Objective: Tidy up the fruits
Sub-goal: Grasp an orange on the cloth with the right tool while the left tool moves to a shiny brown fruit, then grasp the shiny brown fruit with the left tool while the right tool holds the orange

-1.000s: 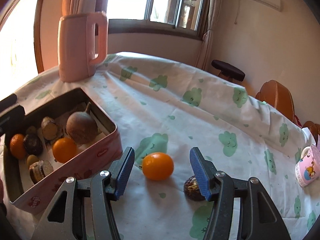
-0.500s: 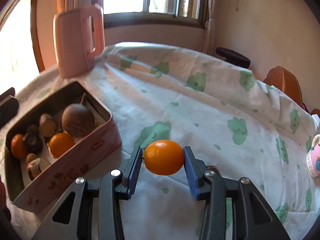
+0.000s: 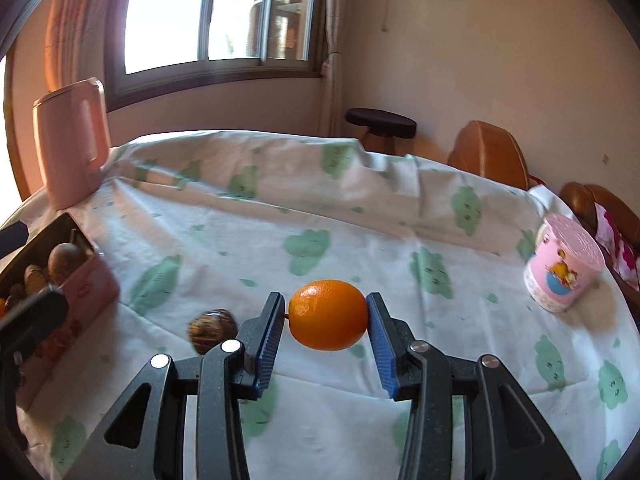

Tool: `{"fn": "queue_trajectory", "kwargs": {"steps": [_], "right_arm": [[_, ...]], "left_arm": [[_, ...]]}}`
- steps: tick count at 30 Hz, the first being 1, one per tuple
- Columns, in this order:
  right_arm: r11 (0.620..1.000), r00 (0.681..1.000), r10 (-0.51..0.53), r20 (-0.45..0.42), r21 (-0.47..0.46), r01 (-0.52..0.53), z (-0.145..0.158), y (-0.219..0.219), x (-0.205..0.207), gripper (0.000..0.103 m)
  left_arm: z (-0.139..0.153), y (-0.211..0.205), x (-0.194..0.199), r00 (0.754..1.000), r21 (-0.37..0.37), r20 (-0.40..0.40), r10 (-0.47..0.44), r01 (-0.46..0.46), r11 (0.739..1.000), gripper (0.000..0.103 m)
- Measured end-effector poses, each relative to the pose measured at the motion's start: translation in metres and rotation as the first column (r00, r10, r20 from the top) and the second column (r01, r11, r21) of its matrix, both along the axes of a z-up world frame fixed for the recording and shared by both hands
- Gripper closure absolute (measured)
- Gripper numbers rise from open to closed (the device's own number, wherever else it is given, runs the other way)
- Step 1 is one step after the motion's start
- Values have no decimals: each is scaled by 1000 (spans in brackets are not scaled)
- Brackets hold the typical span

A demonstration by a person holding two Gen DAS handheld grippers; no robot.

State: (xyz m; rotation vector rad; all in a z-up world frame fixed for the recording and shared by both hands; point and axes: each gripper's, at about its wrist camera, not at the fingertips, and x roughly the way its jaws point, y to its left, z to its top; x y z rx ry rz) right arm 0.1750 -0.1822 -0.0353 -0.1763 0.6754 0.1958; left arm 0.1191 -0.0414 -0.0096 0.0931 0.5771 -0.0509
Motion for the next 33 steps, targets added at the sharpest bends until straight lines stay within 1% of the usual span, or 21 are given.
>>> {"fn": "queue_trajectory", "kwargs": {"steps": [3,5,6,8,10,13,15,19,20,23,25,26,28,33], "right_arm": [[999,999,-35,-2,5,35,-1,-13,1,59],[999,999,-54,2,8,54,0,-21,1,59],[998,998,-60,0,13,60,-3,-25,2,59],[997,997,-71,-7,31,72,-4,-34,4,59],[996,997,-75,-11,50,75,-5,-41,4,59],[996,997,-71,-10,61,72,-5,-42,4,59],[996,998,-61,-13,67,62,-6,-41,3,59],[997,999,-45,-18,58,46,-8,-37,3,59],[998,999,-40,-19,56,41,-9,-36,3,59],[998,999,-28,-23,52,29,-11,-32,3,59],[998,999,-22,-27,50,23,-12,-30,3,59],[999,999,-19,-28,47,21,-13,-30,3,59],[999,999,-20,-26,49,21,-13,-30,3,59],[998,1000,-15,-19,66,16,-12,-32,1,59]], "left_arm": [[-14,-20,22,998,-5,-59,-28,28,1000,8],[-22,-28,35,993,-29,-107,-54,51,998,10],[-27,-30,42,989,-44,-133,-63,57,997,13],[-35,-36,53,983,-45,-172,-69,63,997,19],[-40,-39,61,977,-49,-198,-79,70,996,21],[-47,-45,70,970,-33,-227,-90,85,996,25],[-52,-45,76,964,-49,-249,-99,89,995,33],[-62,-41,88,947,-88,-303,-108,84,993,42],[-63,-40,89,945,-100,-308,-113,86,991,47],[-63,-40,89,941,-119,-313,-132,99,988,52],[-63,-42,87,940,-121,-309,-147,114,986,59],[-63,-43,87,938,-122,-308,-156,124,985,64],[-62,-44,86,939,-120,-305,-161,130,984,64],[-62,-38,87,939,-150,-303,-163,122,981,64]]}}
